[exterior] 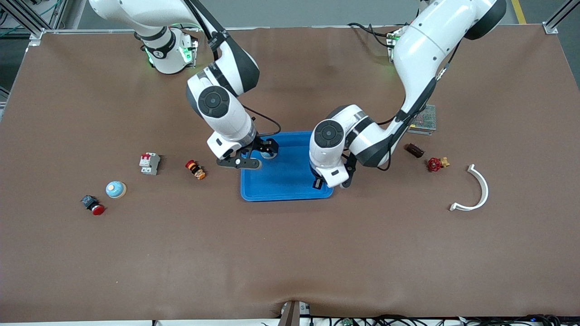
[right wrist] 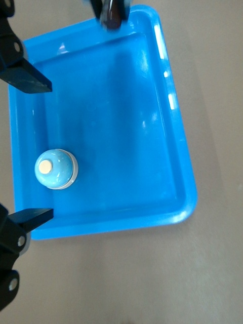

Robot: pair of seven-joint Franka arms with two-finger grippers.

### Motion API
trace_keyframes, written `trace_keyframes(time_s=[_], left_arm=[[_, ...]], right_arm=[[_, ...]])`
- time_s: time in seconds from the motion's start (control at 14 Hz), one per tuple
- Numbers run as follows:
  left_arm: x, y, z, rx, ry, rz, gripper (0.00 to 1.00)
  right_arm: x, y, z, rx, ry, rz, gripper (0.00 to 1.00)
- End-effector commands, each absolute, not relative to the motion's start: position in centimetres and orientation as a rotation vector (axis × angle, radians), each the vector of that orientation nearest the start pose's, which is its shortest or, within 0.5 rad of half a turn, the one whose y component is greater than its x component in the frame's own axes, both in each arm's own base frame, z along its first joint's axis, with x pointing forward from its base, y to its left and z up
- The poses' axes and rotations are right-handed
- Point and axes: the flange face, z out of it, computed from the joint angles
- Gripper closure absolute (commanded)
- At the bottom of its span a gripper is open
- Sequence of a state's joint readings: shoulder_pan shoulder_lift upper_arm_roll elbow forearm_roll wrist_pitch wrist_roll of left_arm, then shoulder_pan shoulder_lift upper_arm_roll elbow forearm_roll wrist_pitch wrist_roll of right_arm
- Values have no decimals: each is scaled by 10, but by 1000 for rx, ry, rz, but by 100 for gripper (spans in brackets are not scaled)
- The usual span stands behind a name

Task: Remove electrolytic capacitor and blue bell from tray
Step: 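Grasp the second capacitor with the left gripper while the right gripper reaches the bell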

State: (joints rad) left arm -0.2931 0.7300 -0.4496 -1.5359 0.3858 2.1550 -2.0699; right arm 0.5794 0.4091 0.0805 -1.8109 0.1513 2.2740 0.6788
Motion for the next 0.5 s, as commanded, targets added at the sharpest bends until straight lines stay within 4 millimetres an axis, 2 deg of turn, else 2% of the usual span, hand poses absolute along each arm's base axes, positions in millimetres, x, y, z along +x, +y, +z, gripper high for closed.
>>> trace_keyframes(time_s=[0.0, 0.29, 0.43], left_arm=[[565, -401, 293, -2615, -1585, -65, 100], [589, -338, 313, -2629, -1398, -31, 100], [596, -302, 311, -2618, -1323, 15, 100]], right_arm=[[501, 408, 305, -2994, 165, 57, 0], [488, 420, 281, -3092, 105, 11, 0], [485, 423, 271, -3133, 76, -15, 0]])
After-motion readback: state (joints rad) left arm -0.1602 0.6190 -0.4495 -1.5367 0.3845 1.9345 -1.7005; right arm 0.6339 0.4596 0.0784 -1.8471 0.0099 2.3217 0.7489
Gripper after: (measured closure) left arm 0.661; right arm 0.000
